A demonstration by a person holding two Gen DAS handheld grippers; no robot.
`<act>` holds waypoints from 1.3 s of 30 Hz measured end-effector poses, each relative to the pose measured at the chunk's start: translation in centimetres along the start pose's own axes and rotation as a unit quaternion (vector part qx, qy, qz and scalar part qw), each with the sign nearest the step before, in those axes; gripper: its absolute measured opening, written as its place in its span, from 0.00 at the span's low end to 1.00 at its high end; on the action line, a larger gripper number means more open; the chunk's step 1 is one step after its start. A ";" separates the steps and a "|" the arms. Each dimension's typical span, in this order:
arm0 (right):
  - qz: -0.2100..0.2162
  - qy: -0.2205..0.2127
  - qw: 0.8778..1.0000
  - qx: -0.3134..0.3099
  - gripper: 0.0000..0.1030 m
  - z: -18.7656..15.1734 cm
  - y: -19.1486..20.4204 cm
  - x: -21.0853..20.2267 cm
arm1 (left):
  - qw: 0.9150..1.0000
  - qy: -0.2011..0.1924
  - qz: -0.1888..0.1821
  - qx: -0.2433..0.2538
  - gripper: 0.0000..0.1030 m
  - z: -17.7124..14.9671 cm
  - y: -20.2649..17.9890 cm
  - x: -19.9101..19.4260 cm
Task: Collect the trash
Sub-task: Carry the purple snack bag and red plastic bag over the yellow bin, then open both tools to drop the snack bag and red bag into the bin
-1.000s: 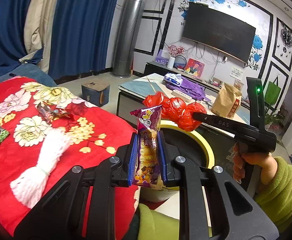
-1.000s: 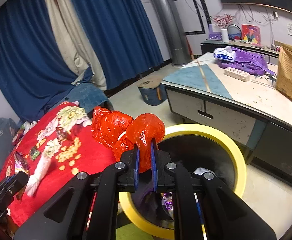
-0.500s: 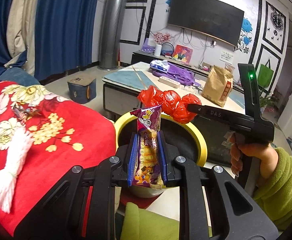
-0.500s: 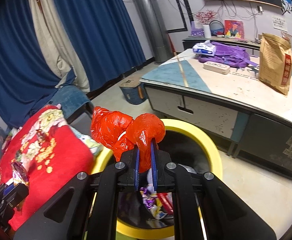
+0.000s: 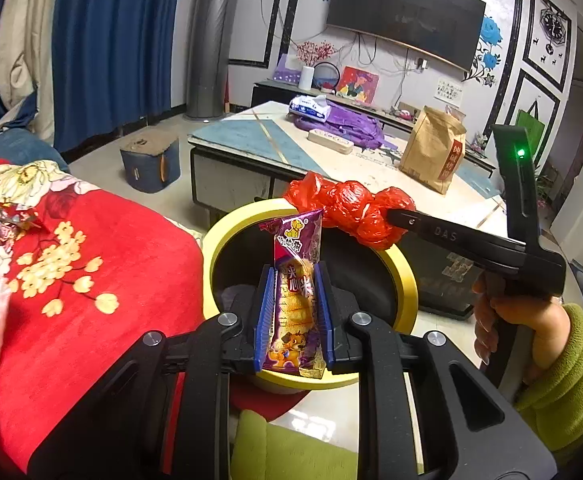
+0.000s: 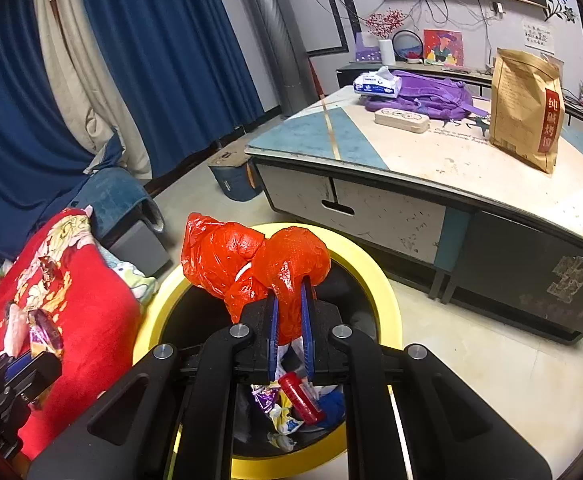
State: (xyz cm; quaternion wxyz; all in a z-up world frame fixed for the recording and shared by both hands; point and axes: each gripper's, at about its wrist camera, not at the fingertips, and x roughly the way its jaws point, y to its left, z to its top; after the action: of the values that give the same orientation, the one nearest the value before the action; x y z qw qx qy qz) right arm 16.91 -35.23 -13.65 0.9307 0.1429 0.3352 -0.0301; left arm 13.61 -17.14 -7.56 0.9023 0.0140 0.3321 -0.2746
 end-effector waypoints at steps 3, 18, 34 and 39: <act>-0.003 0.006 1.000 0.002 0.10 -0.1 -0.3 0.4 | 1.000 0.008 0.000 0.003 0.14 0.2 0.1 0.9; 0.005 0.036 0.999 0.011 0.11 -0.5 -0.9 2.1 | 0.999 0.050 0.001 0.002 0.15 0.3 0.4 5.1; 0.011 0.029 0.999 0.027 0.31 -0.4 -1.6 1.9 | 0.998 0.067 0.007 -0.011 0.40 0.4 1.0 6.5; 0.011 0.019 0.999 0.027 0.44 -0.1 -1.4 1.3 | 0.998 0.062 0.010 -0.024 0.58 0.5 1.5 5.9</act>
State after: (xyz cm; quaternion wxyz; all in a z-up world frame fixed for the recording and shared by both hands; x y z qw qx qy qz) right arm 17.67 -36.51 -14.92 0.9205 0.1718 0.3499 -0.0260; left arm 18.36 -18.87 -10.98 0.8827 0.0121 0.3935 -0.2564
